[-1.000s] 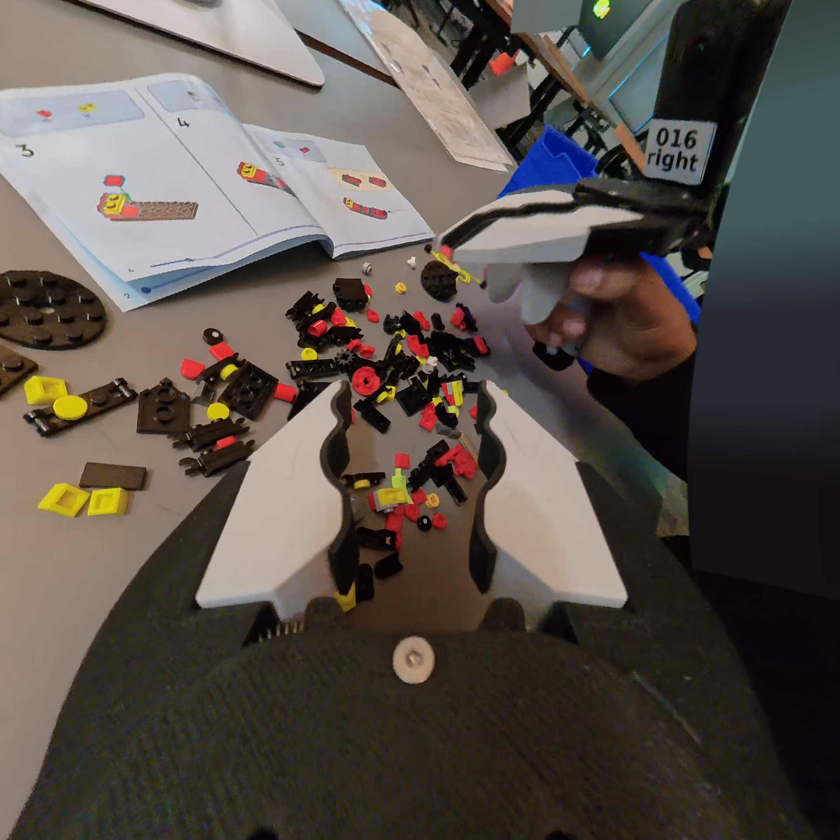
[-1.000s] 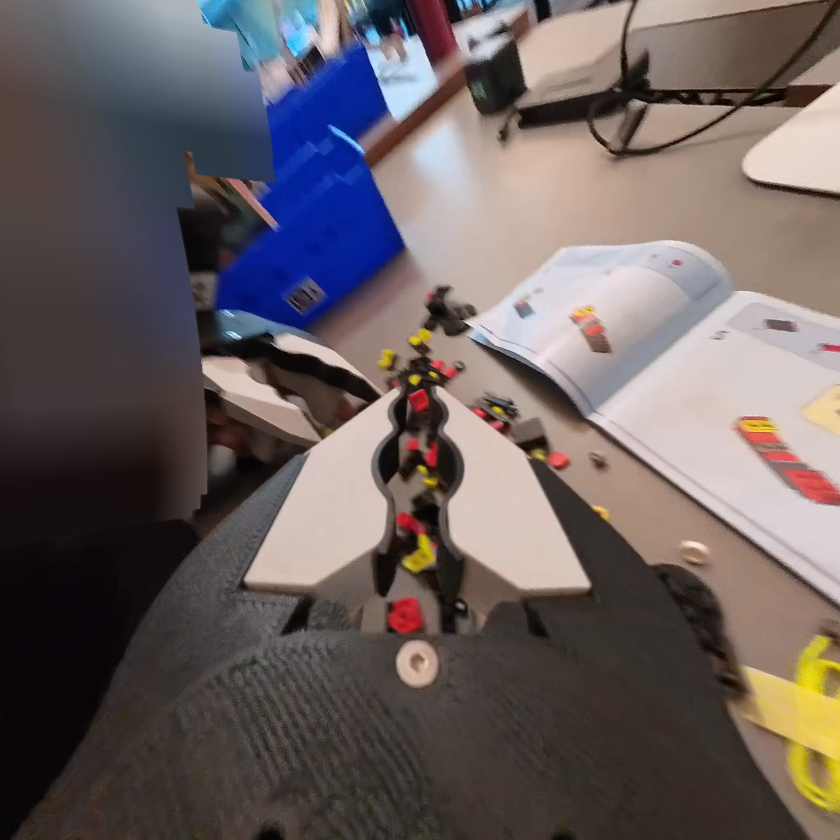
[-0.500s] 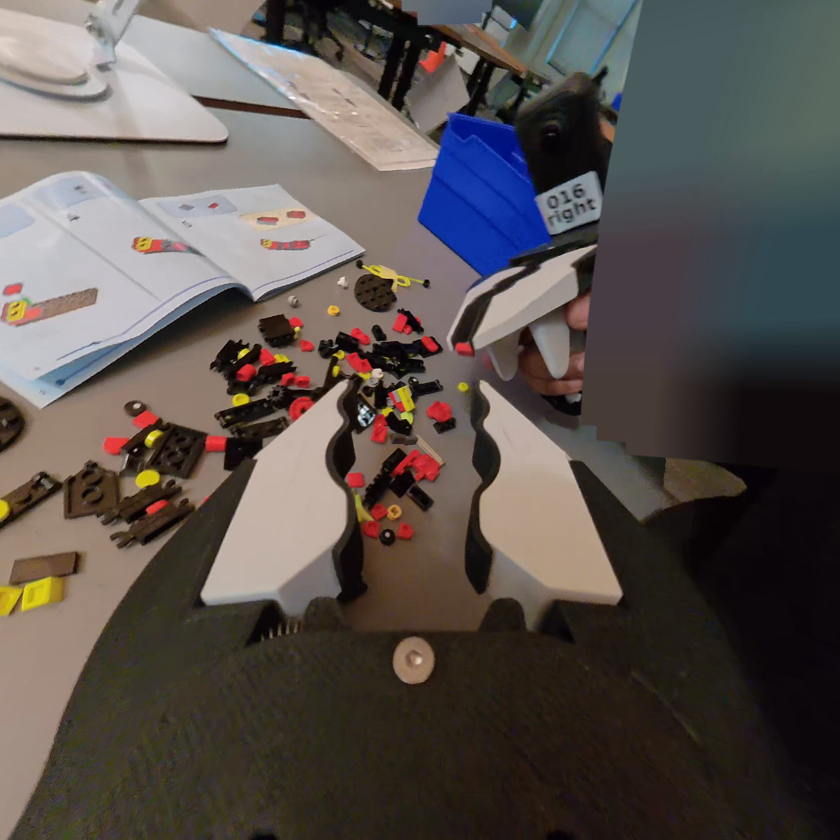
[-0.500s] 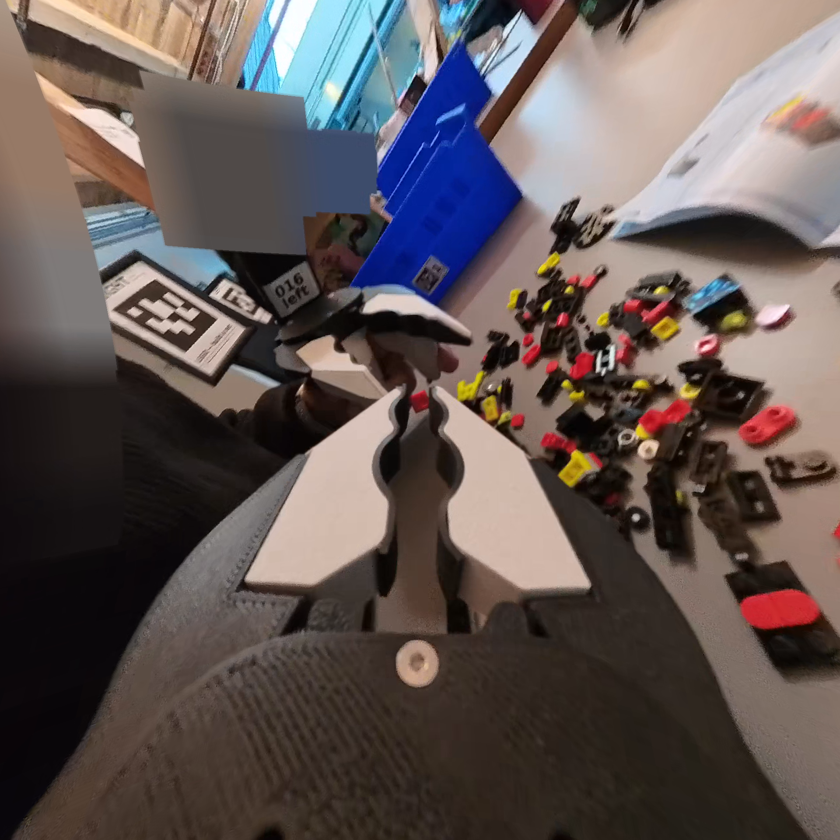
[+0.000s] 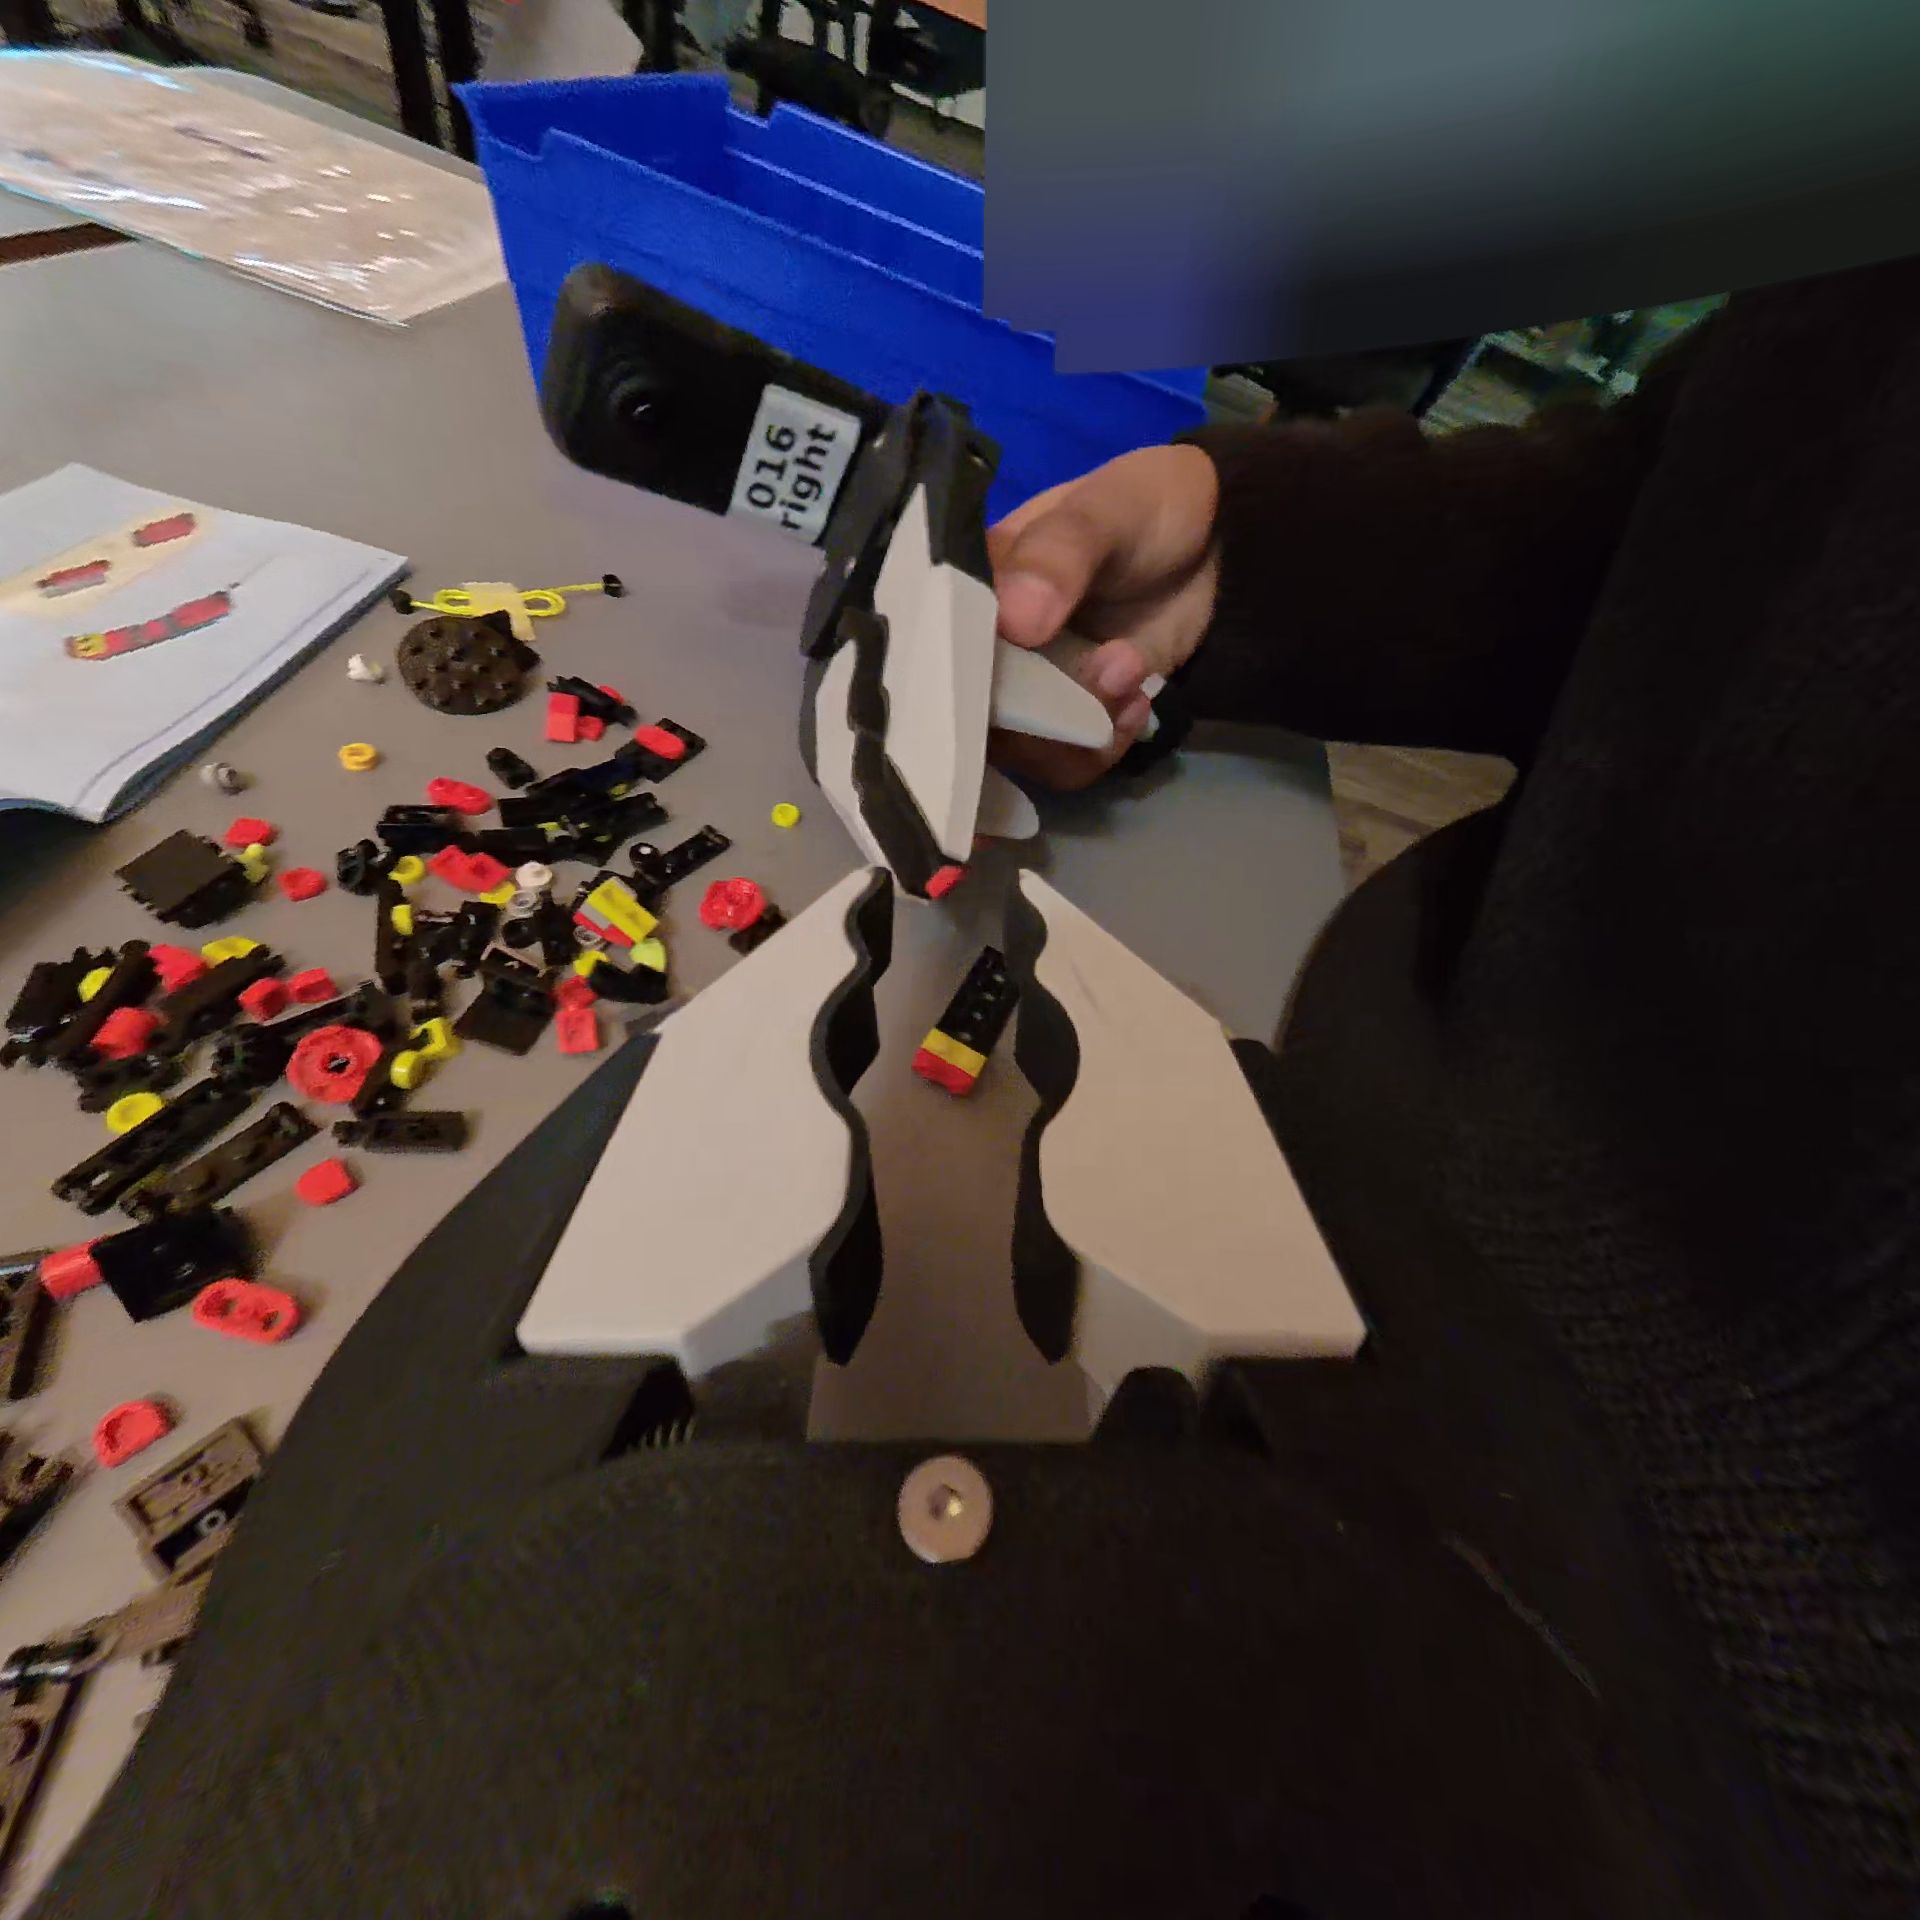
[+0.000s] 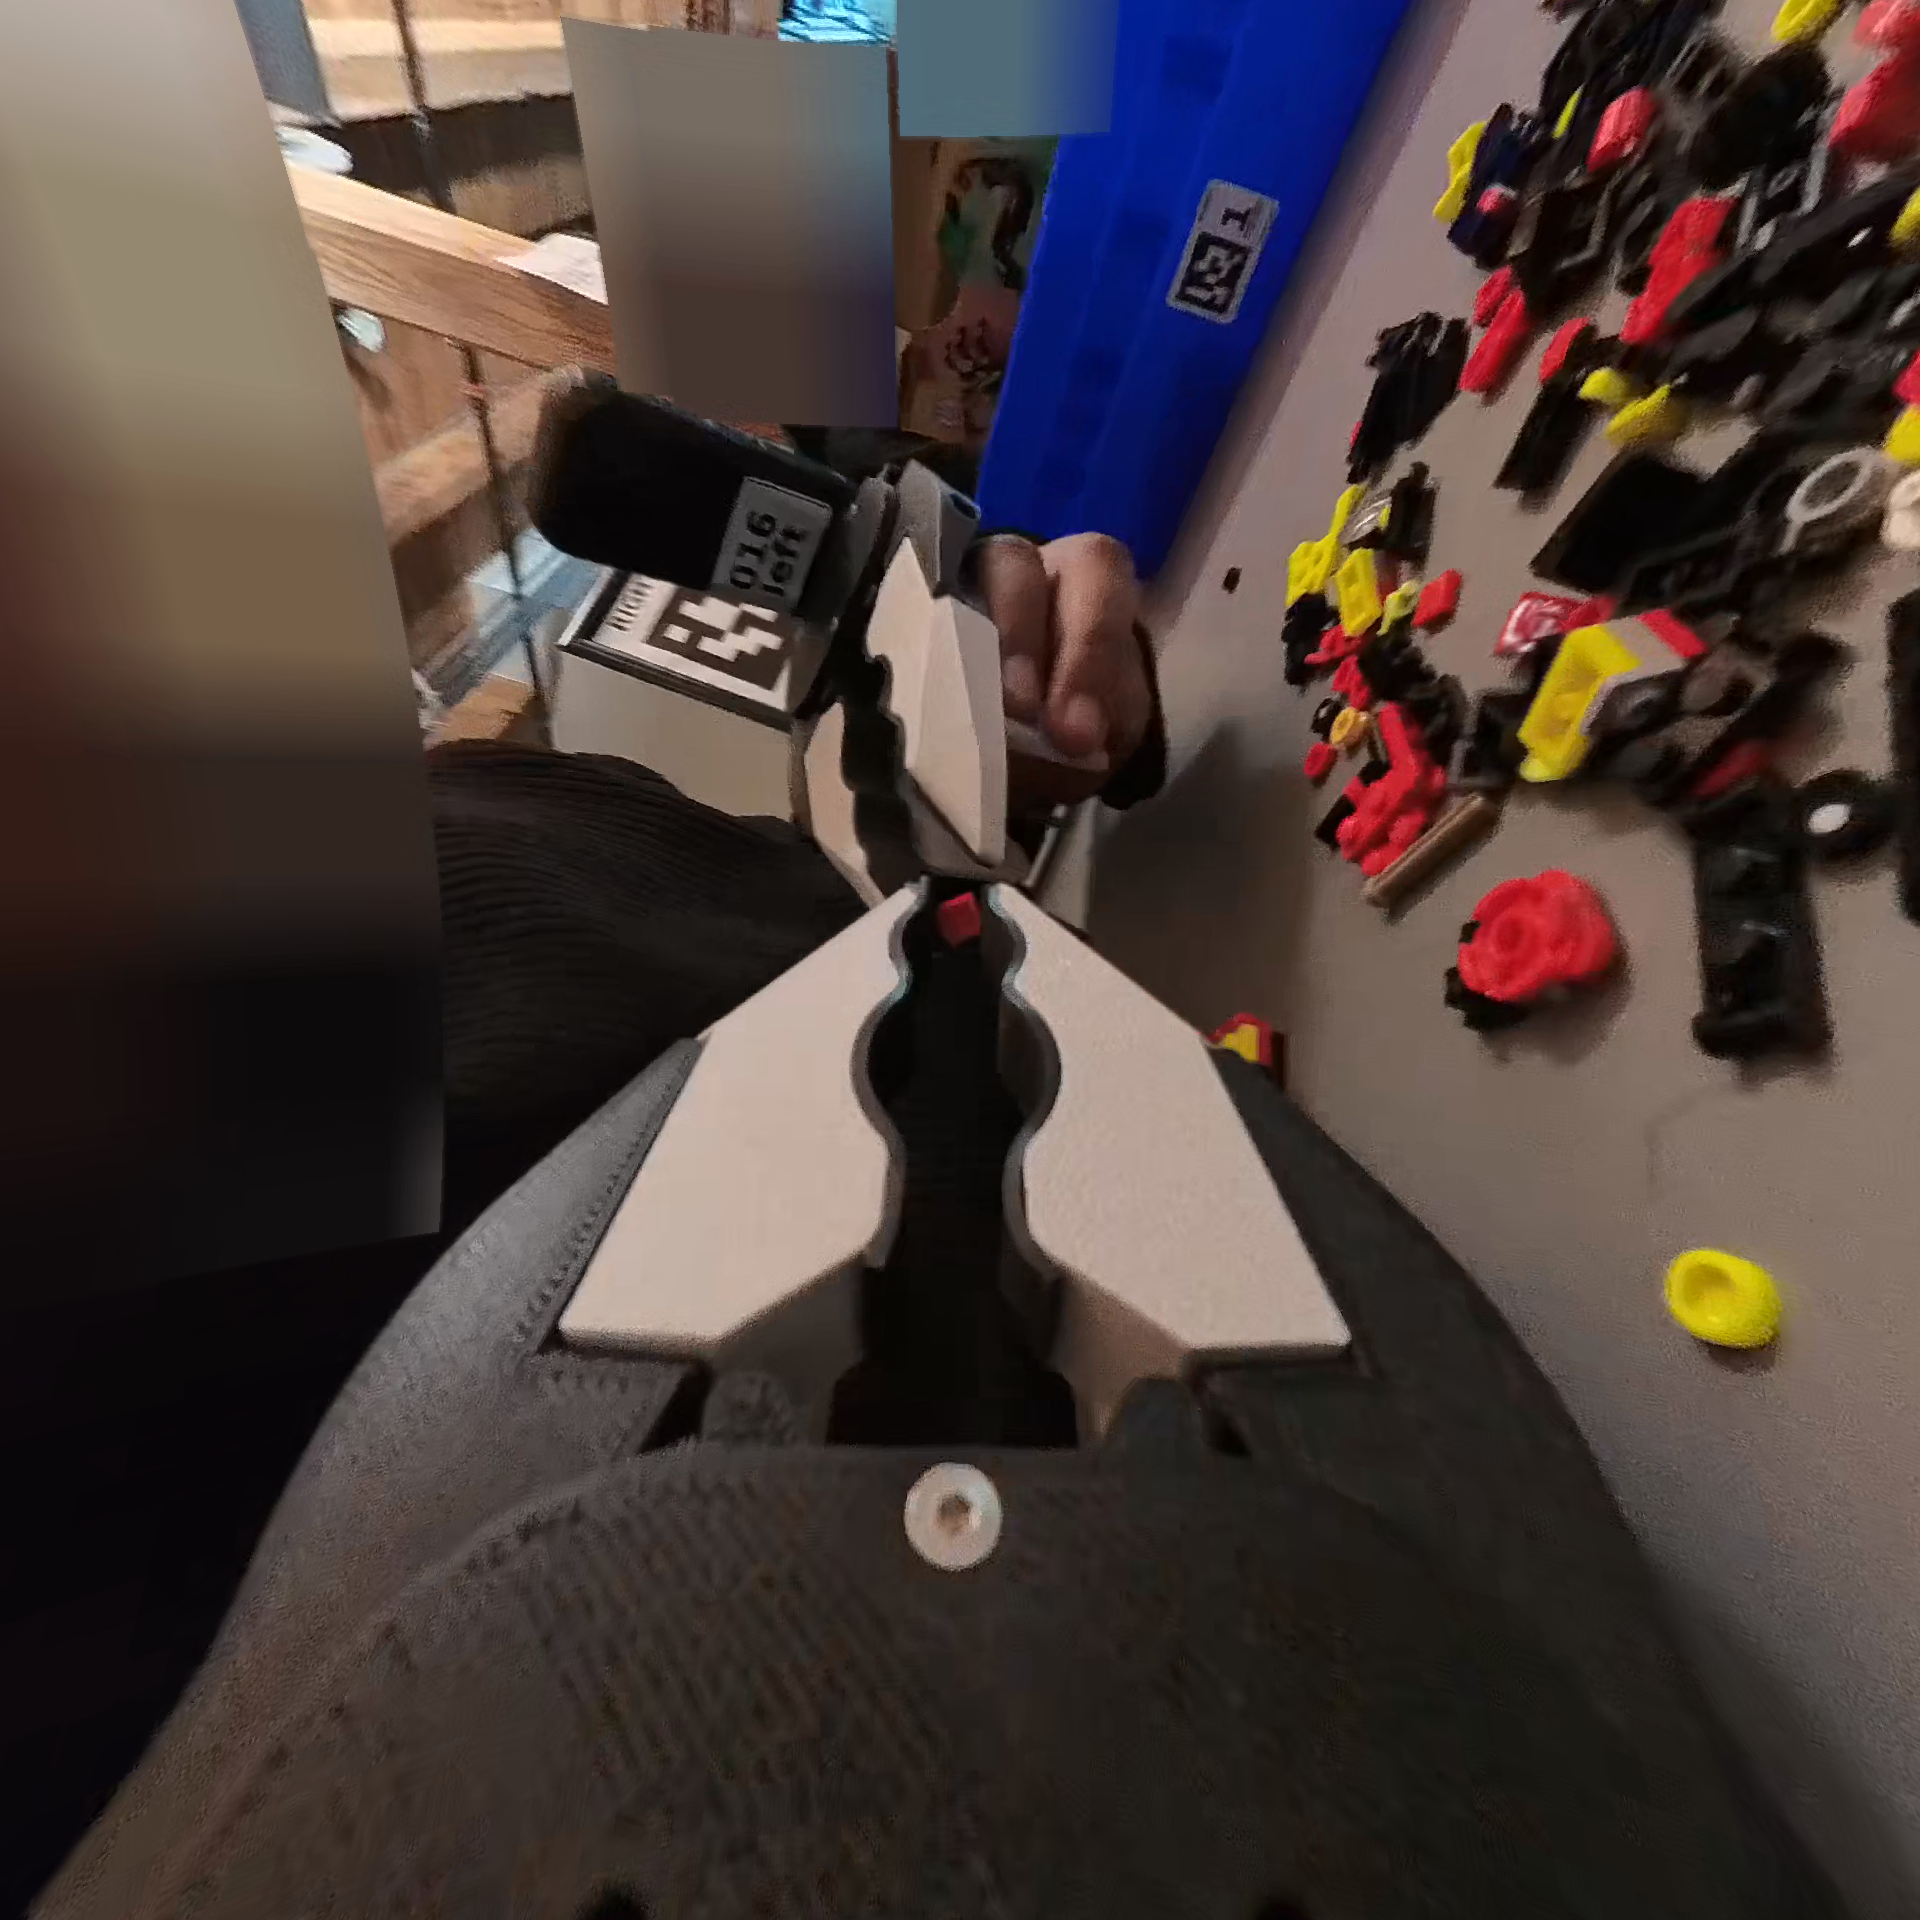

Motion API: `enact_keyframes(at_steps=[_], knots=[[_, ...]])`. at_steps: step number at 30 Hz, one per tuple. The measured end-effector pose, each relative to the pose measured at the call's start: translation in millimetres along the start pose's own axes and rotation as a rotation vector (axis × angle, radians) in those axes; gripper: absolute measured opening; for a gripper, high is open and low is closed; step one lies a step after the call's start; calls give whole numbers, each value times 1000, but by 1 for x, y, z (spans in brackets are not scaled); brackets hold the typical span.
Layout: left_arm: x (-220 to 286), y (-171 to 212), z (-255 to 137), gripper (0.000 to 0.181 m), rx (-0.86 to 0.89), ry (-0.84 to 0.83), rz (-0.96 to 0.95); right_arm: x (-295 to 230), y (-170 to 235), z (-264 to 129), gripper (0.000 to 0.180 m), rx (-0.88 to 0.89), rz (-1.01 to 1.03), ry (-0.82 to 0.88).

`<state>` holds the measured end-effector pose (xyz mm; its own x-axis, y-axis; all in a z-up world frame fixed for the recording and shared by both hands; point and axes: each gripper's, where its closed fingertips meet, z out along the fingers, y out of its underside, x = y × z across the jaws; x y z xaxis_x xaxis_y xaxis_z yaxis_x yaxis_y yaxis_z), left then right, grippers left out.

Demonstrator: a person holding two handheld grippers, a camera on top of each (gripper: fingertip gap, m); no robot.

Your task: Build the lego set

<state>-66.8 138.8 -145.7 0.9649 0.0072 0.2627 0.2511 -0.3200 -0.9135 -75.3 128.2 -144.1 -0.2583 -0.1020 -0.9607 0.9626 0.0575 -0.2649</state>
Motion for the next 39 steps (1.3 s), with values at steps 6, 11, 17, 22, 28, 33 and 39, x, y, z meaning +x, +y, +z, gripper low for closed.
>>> enact_keyframes(at_steps=[6, 11, 17, 22, 28, 33, 39], knots=[[5, -3, 2, 18, 15, 18, 13, -6, 4, 1, 7, -16, 64, -74], [6, -2, 3, 10, 13, 9, 39, -8, 5, 3, 7, -16, 127, -123], [4, -6, 1, 9, 38, -10, 49, -9, 0, 3, 7, 14, 155, -152], [-2, -6, 3, 8, 38, -49, 54, -6, -5, 2, 7, 48, 174, -136], [-9, -8, 2, 7, 50, -90, 70, -4, -11, 1, 7, 93, 179, -119], [-12, -7, 3, 7, 46, -114, 86, 0, -14, 0, 7, 117, 188, -88], [-16, -3, 4, 2, 23, -139, 91, 7, -16, -2, 7, 137, 190, -35]])
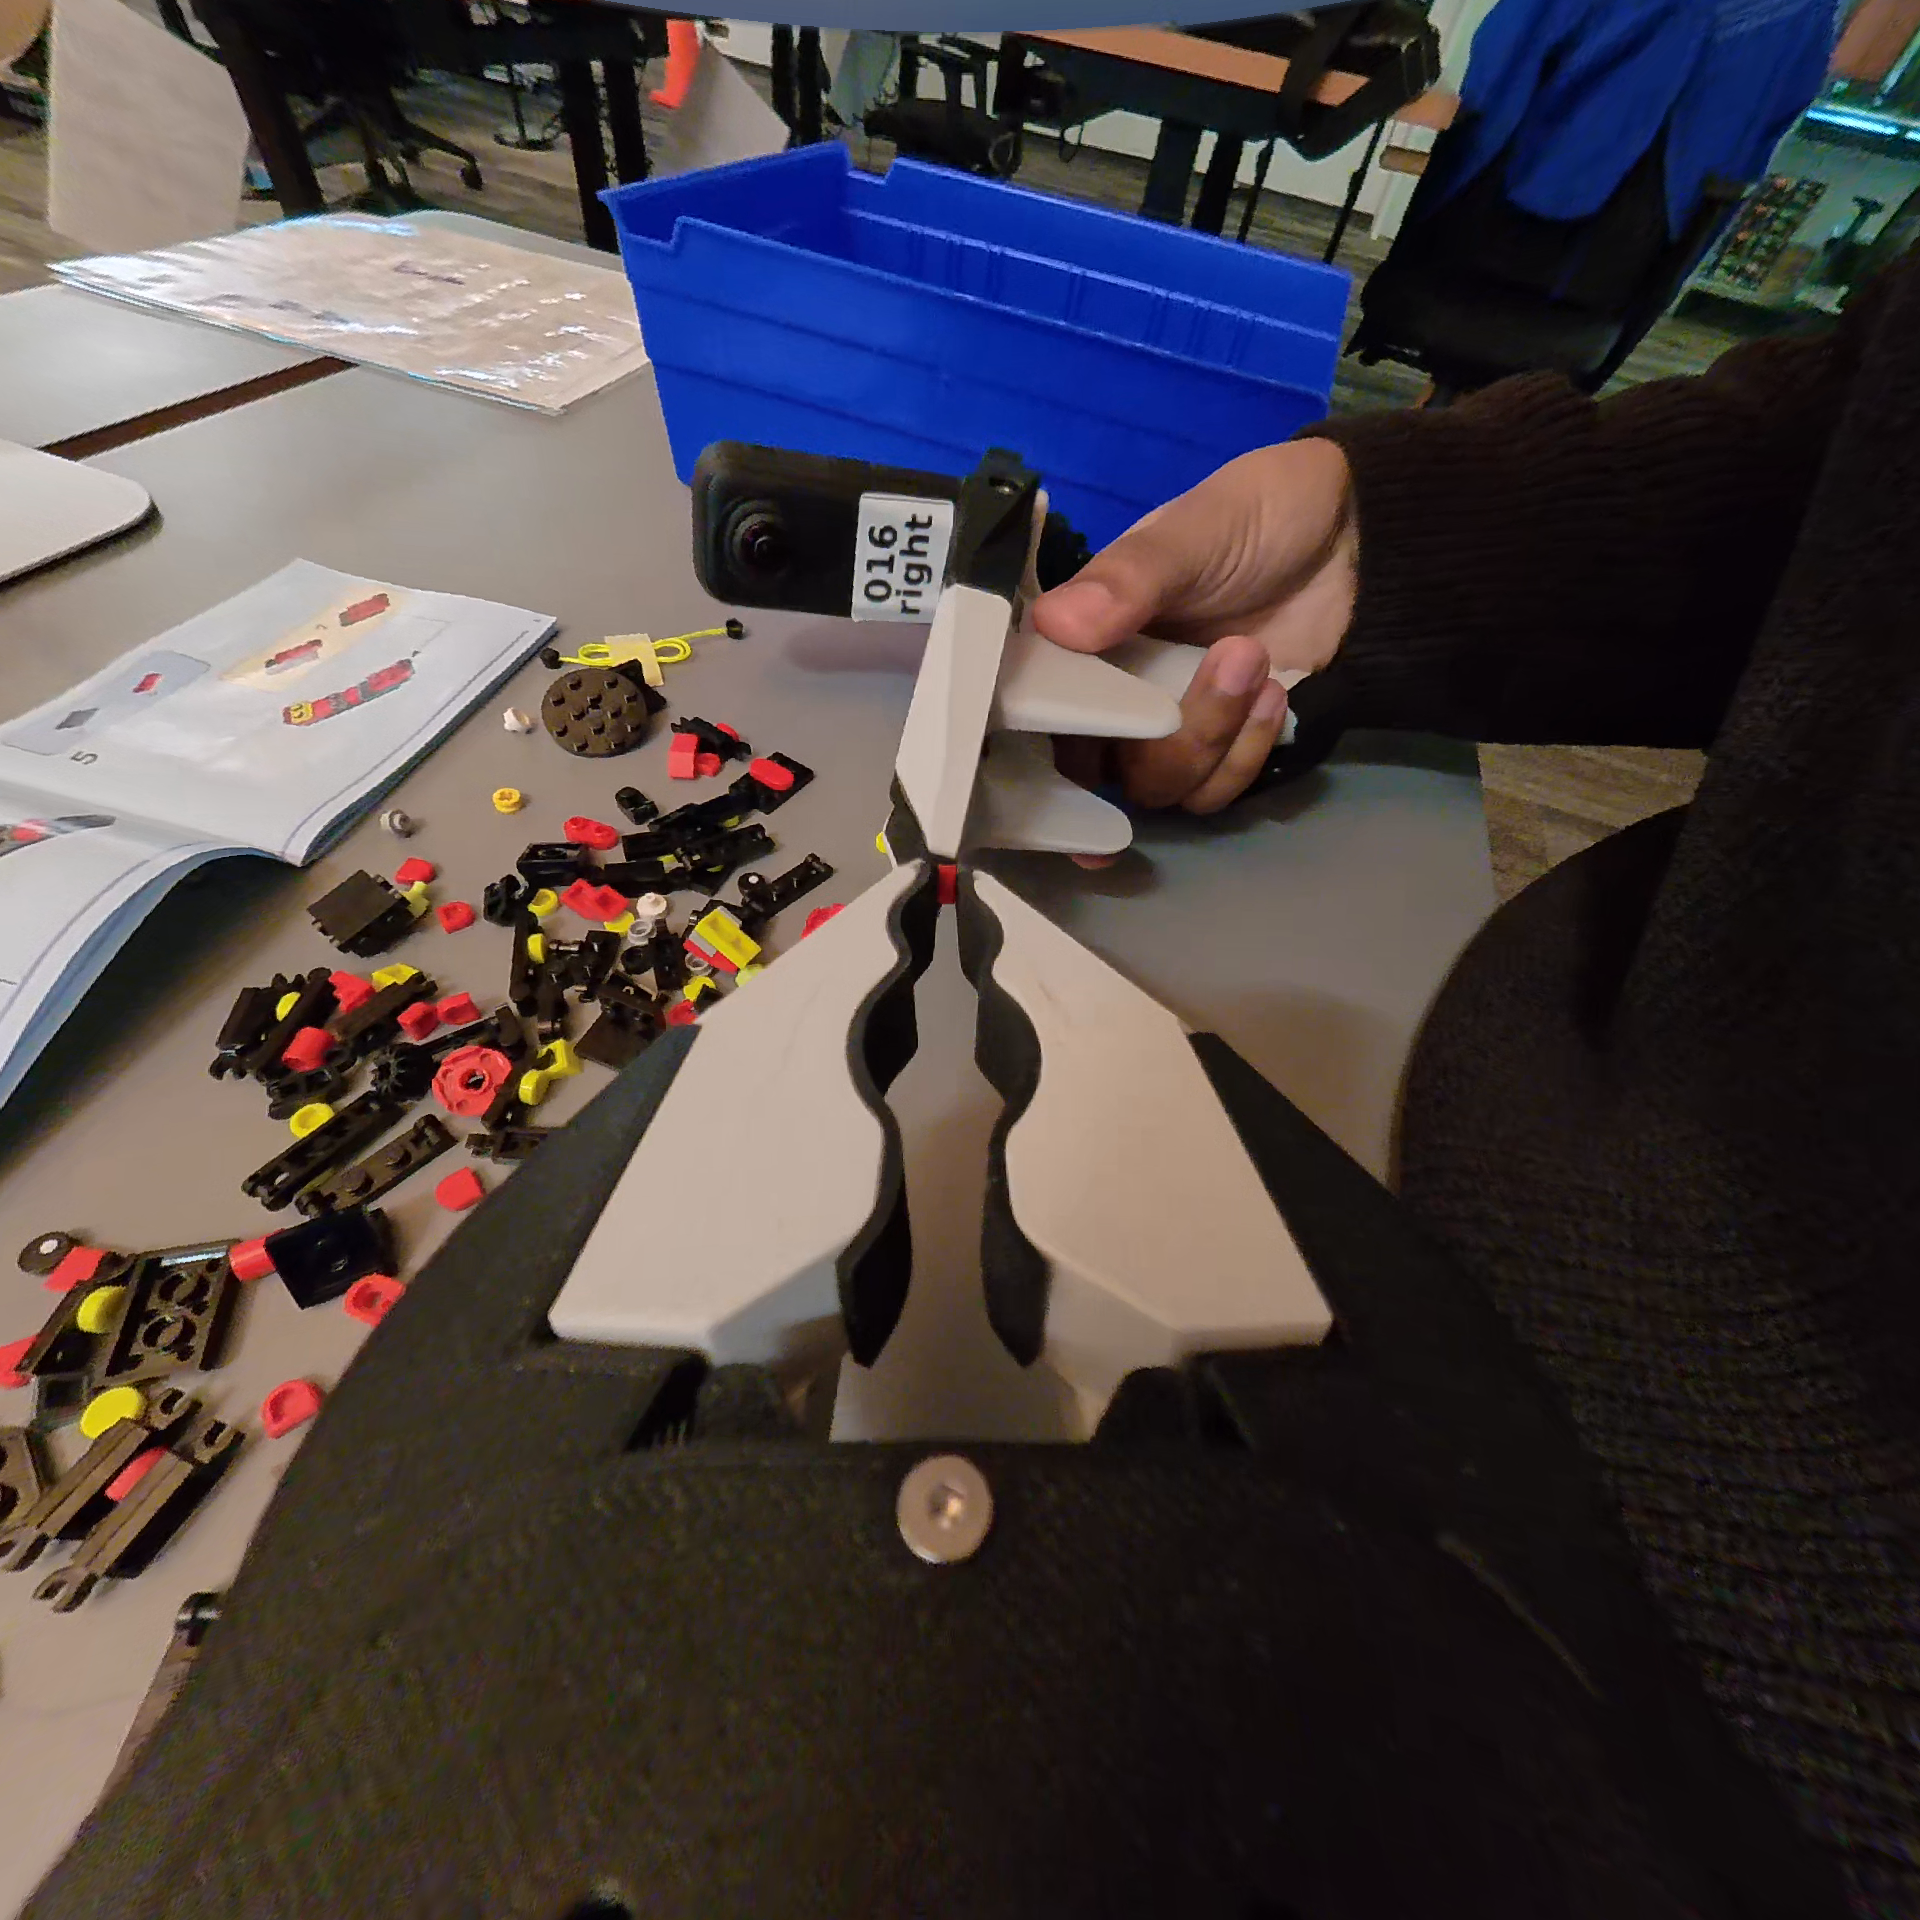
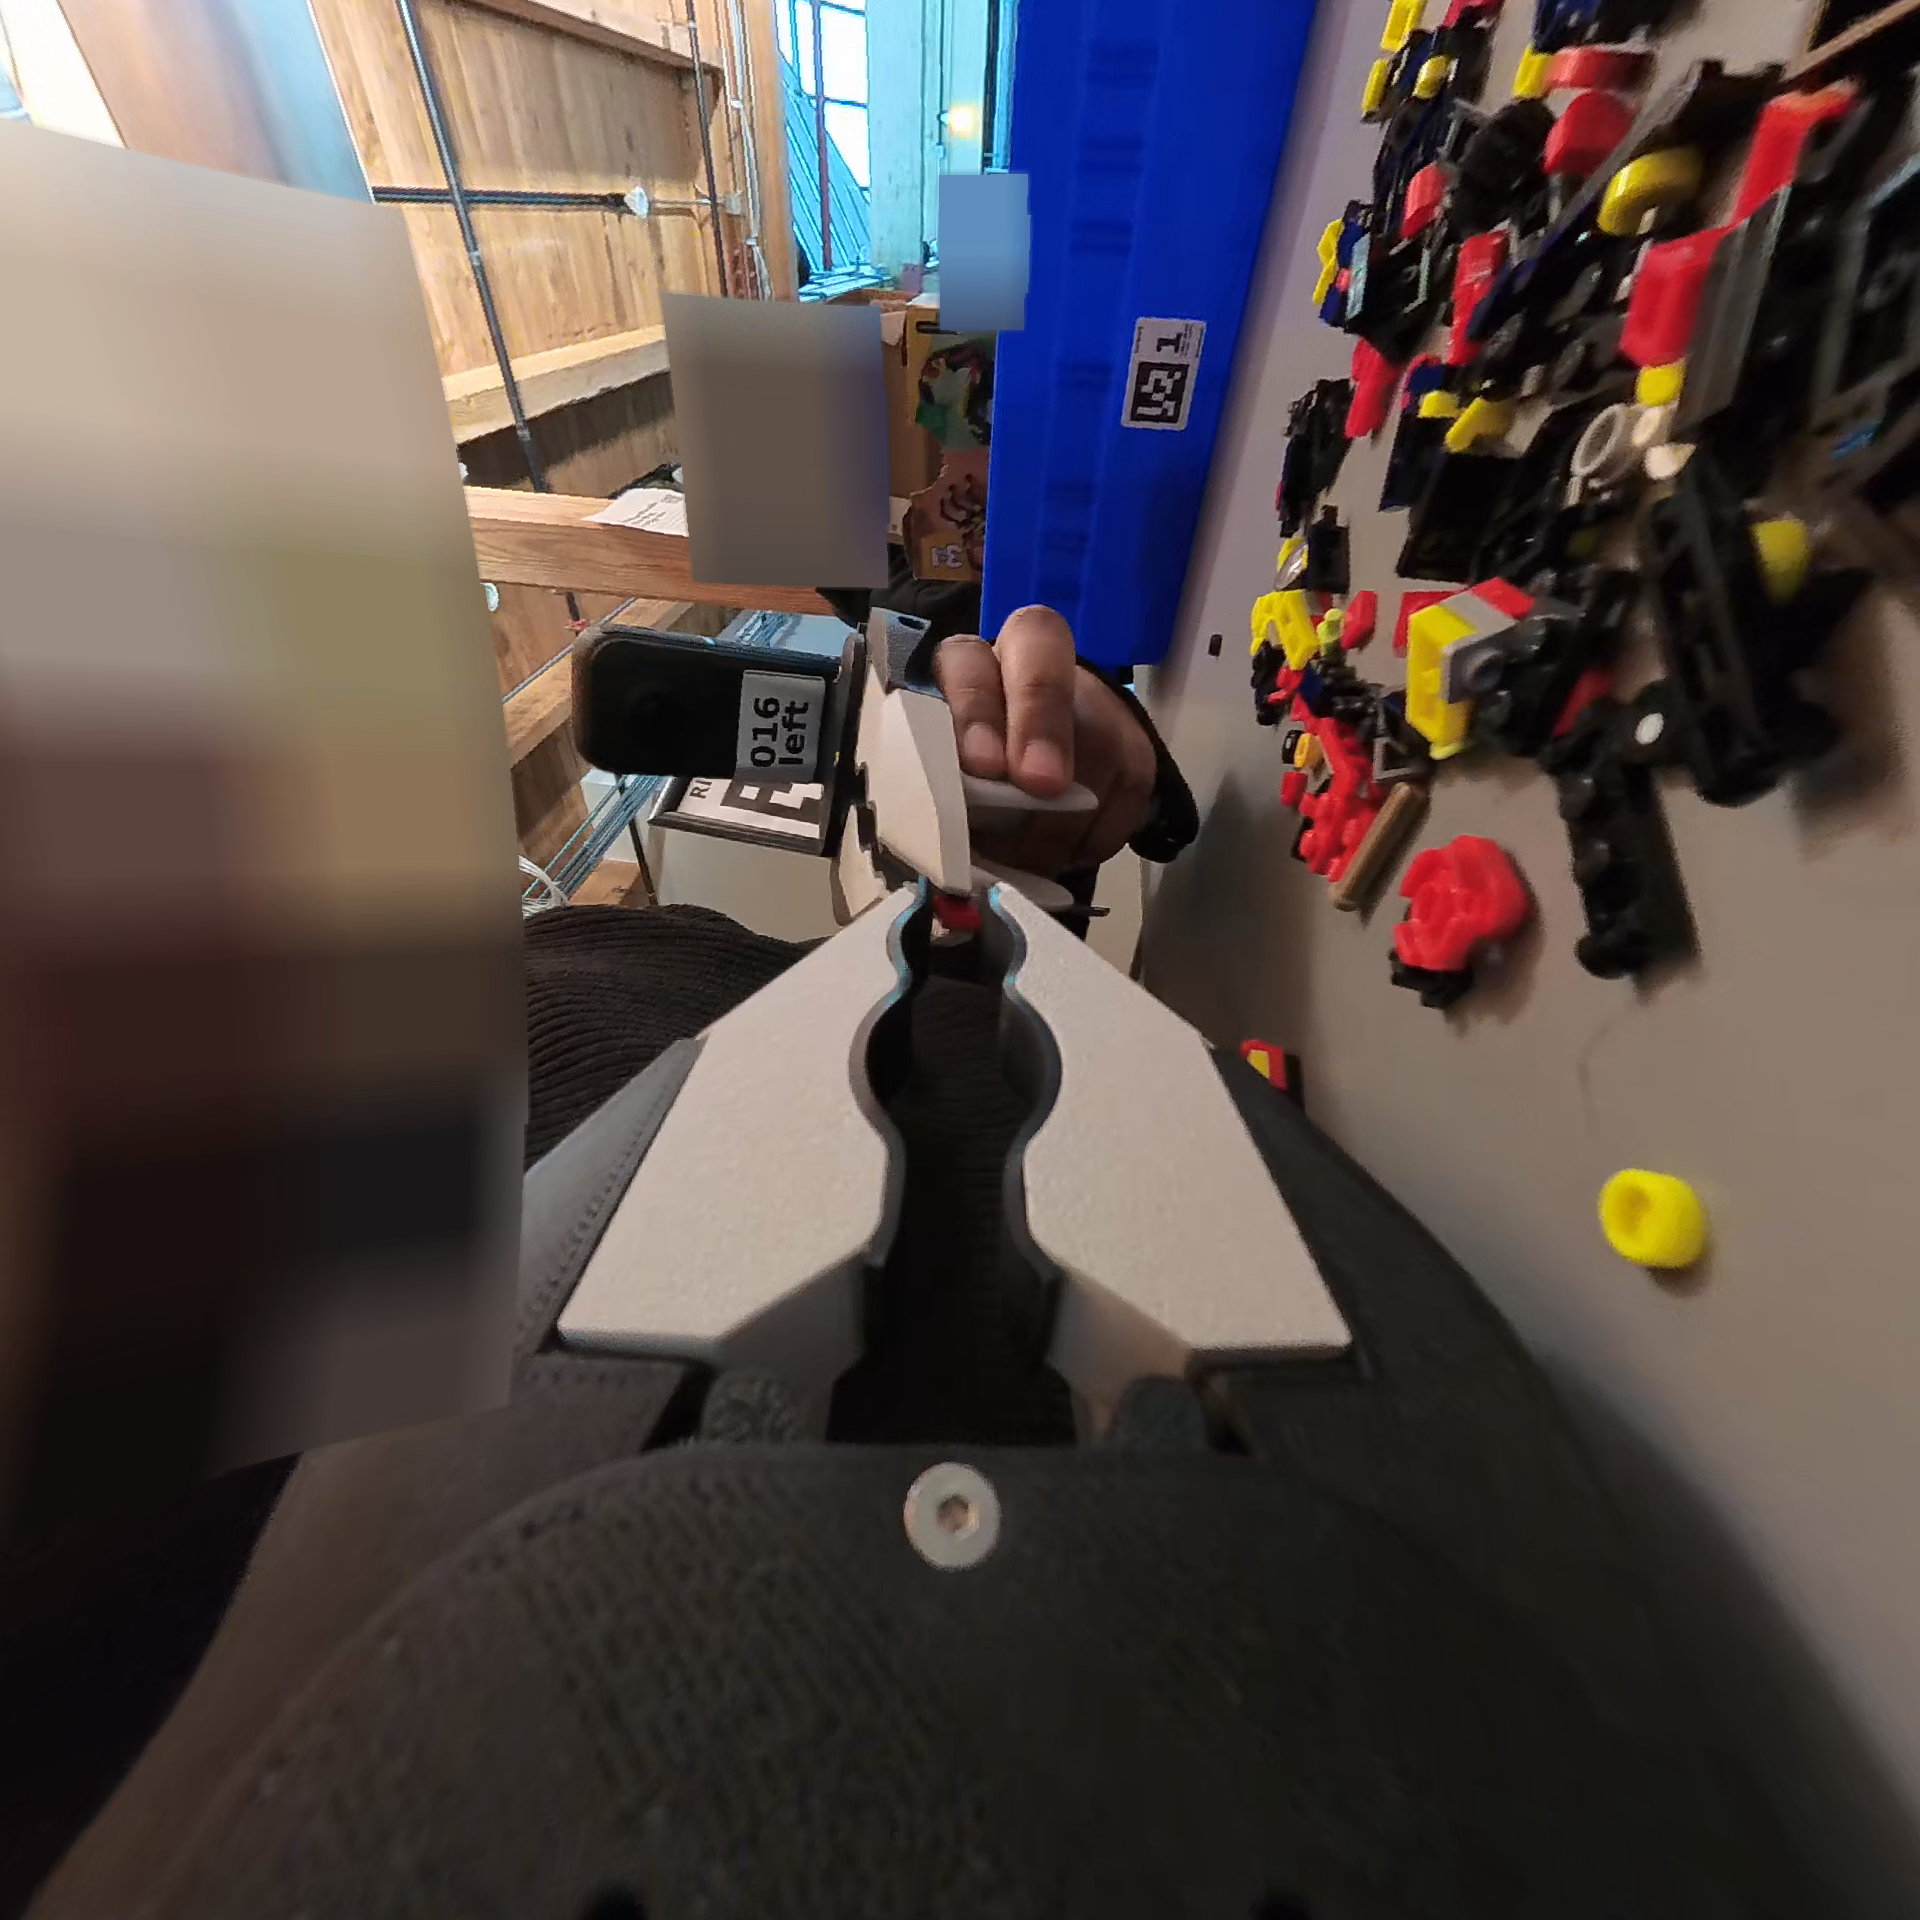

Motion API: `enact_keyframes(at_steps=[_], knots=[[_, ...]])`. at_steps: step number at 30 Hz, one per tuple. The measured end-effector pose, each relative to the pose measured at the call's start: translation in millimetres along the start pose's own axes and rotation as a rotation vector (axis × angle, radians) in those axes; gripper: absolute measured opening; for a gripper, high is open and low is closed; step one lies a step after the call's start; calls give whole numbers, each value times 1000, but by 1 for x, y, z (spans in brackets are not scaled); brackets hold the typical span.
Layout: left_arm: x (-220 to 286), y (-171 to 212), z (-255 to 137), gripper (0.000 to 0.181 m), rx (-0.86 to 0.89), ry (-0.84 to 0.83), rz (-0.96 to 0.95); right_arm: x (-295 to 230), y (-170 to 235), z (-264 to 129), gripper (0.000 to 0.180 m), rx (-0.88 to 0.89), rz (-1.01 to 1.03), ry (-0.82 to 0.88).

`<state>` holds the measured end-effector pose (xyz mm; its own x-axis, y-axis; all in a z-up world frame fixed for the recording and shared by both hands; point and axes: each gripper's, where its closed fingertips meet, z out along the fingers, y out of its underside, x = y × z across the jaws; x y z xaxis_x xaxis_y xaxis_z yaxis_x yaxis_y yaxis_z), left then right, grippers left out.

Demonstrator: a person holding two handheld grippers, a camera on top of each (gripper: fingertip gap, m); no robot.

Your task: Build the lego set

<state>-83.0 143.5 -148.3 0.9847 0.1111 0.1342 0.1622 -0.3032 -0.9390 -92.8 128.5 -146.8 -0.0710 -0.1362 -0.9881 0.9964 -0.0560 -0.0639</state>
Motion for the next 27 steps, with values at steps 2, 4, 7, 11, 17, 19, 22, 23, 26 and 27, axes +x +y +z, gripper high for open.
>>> enact_keyframes(at_steps=[2, 4, 7, 11, 17, 19, 22, 23, 26, 27], knots=[[-1, 0, 0, 2, 2, 0, -7, 0, -1, 0, 7, 5, -4, 3], [-2, -1, 0, 2, 6, -1, -26, -2, -4, 0, 8, 24, -12, -1], [-9, 0, -2, 2, 6, -10, -94, -13, -16, -5, 8, 87, -42, -46], [-21, 0, -4, 1, 21, -12, -269, -15, -20, -10, 6, 80, -282, 72], [-34, -4, -9, 2, 106, 90, -716, -13, -28, -11, 7, 14, -1003, 514], [-35, -8, -10, 1, 161, 158, -861, -9, -28, -9, 8, -30, -1205, 657], [-32, -8, -9, 1, 184, 215, -982, -2, -27, -4, 7, -100, -1418, 813], [-31, -8, -8, 1, 185, 223, -1004, 0, -26, -2, 7, -123, -1467, 846], [-28, -3, -5, 1, 154, 227, -1023, 1, -24, 1, 8, -168, -1574, 903], [-27, -2, -5, 1, 144, 223, -1021, 2, -22, 2, 8, -186, -1588, 908]])
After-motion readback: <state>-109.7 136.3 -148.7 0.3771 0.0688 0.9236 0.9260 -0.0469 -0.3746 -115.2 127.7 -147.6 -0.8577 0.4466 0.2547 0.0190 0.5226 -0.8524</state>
